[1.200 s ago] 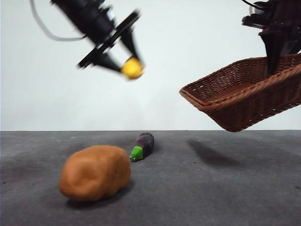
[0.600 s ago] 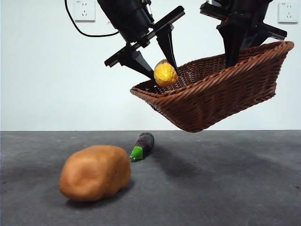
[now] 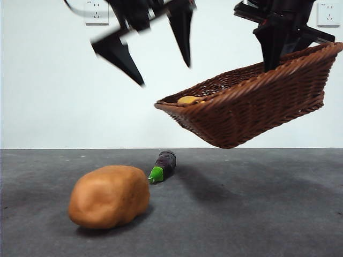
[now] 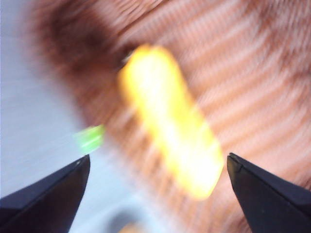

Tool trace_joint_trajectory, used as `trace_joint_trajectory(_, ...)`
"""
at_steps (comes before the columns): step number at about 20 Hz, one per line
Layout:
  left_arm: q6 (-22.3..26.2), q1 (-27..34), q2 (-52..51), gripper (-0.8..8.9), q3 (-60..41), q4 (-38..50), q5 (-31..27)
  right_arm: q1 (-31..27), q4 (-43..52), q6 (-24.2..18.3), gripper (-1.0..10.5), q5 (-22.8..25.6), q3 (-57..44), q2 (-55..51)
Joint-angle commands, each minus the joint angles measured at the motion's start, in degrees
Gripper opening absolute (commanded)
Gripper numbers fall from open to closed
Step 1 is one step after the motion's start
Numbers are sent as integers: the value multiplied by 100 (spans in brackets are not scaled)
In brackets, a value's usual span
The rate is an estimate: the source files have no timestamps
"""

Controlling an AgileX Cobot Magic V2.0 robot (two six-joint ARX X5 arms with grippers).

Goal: Help me put the vegetables on the table into the basket

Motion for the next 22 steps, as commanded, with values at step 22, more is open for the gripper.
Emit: trace_joint_trajectory(22,-175,-1121,-1998,471,-3748,772,-568,-514,-33,-280,-12,-63,11,0)
